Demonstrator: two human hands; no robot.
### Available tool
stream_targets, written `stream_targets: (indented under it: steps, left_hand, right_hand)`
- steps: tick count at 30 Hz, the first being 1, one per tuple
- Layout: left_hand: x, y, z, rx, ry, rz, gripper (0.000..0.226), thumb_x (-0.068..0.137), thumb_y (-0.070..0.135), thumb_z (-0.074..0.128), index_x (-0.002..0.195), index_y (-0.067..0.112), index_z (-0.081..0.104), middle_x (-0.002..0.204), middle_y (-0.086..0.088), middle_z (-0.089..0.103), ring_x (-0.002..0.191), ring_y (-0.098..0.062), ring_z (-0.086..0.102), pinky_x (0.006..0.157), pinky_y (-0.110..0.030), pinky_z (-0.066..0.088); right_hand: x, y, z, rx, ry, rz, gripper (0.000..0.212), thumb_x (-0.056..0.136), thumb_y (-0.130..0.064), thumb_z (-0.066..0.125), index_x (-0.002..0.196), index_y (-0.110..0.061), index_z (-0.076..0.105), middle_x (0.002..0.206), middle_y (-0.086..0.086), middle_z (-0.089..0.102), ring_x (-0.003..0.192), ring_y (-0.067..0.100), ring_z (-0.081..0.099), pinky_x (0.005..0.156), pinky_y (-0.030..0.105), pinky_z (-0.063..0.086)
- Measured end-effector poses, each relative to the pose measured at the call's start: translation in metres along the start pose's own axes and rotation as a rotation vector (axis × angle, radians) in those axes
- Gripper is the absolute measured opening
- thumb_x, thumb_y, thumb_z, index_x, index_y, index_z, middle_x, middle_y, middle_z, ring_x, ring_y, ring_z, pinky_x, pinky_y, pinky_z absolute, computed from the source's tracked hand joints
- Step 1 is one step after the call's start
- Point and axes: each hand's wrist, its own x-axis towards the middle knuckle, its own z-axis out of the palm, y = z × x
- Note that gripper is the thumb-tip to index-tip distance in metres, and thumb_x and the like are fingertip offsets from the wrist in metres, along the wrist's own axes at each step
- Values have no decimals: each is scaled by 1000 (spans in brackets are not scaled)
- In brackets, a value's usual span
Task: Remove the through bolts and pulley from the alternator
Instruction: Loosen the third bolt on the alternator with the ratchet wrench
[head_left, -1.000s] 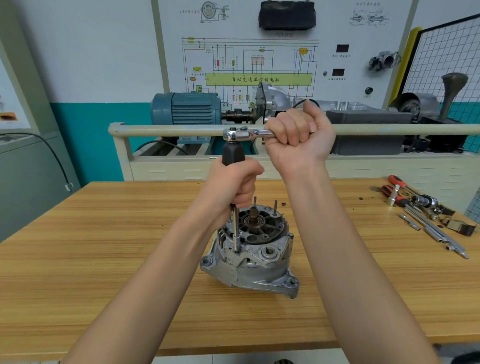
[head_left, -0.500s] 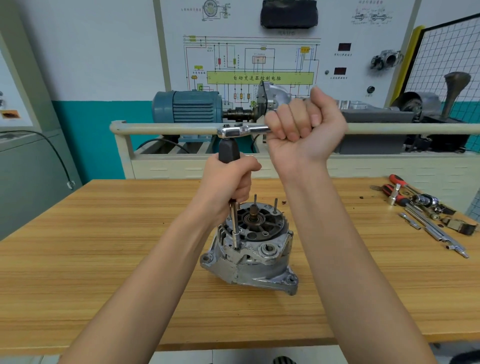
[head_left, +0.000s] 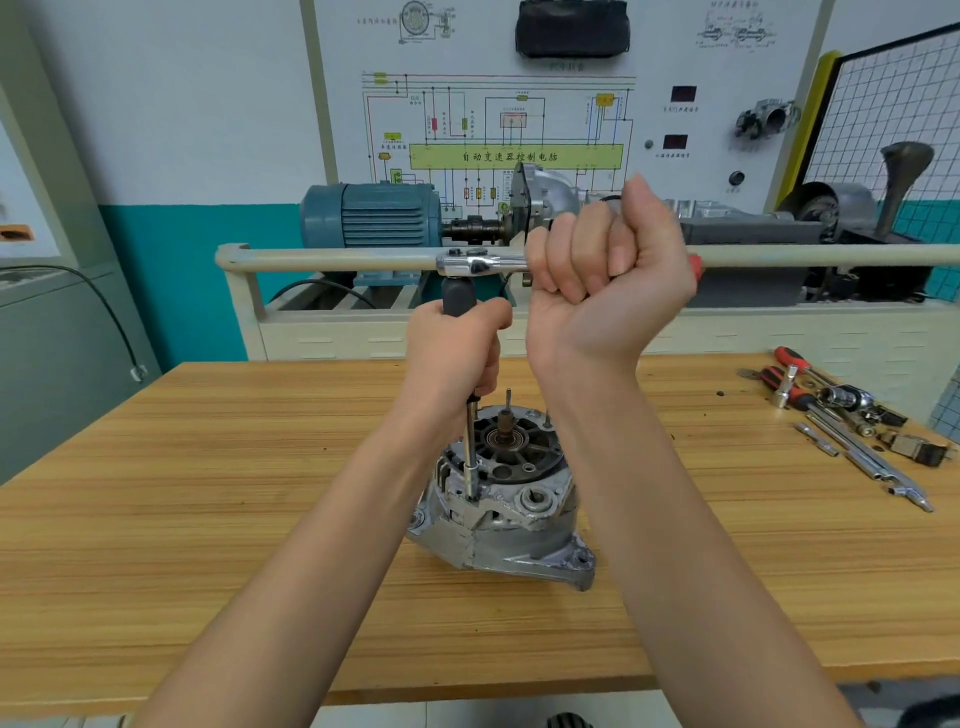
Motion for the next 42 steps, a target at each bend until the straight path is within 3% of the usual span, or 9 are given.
stream_targets:
  steps: [2,5,14,22,26,29,32,37,42]
  left_hand:
    - [0,-1,1,6,25,15,39,82,-5,51,58,17,30,38,9,26,33,-9,18,36,-14,18]
    - [-1,-3,-1,-1,-2,28,40,81,-6,51,56,17,30,38,9,26,33,-8,19,36,-15,19]
    - [1,6,-17,-27,-435,-56,41,76,12,60,44,19,37,37,6,26,31,-9,20,37,-17,21]
    - [-1,5,-9,15,-224,-25,56,86,-1,49,41,25,28,39,6,21,32,-11,14,37,-15,17]
    - [1,3,-1,29,-68,-21,51,83,-2,50,45,23,29,40,6,23,34,-11,15,38,-15,17]
    - [0,3,2,46,11,-12,42,83,-2,53,52,18,33,41,6,28,37,-11,19,39,-15,17]
    - [-1,3,1,53,78,11,37,83,-1,56,58,17,36,48,2,31,43,-12,23,40,-19,20]
    - [-3,2,-8,17,-46,25,43,82,-4,53,55,18,30,40,7,25,35,-11,18,38,-15,19]
    - [-3,6,-20,-54,-260,8,39,82,1,58,54,15,35,42,3,27,35,-12,23,41,-20,22]
  right_hand:
    - [-8,4,4,-52,-44,-122,53,87,-8,41,36,-19,32,33,-6,24,32,8,18,42,24,15]
    - [-6,3,3,-44,-78,-94,58,91,-7,36,35,-20,33,33,-7,24,31,7,18,42,23,14]
    - [41,0,-33,448,196,500,51,83,-13,41,34,-15,29,28,-4,21,22,12,22,33,19,16]
    - [29,-7,-25,345,169,338,56,90,-13,37,35,-18,30,31,-5,21,26,10,18,35,18,16]
    - [7,-6,-9,60,54,73,61,95,-10,34,35,-20,30,33,-6,21,31,8,16,39,23,15]
    - [-11,7,5,-161,-64,-211,48,86,-4,41,41,-19,35,35,-6,26,33,8,20,46,24,16]
    - [-18,15,12,-294,-82,-325,43,82,-1,44,44,-21,38,37,-6,30,35,8,25,50,26,21]
    - [-6,6,3,-127,-177,-101,53,88,-6,37,36,-18,37,33,-6,27,32,7,19,43,21,16]
    - [22,-3,-20,211,-60,267,56,90,-14,37,34,-18,35,30,-6,25,35,11,9,37,19,20]
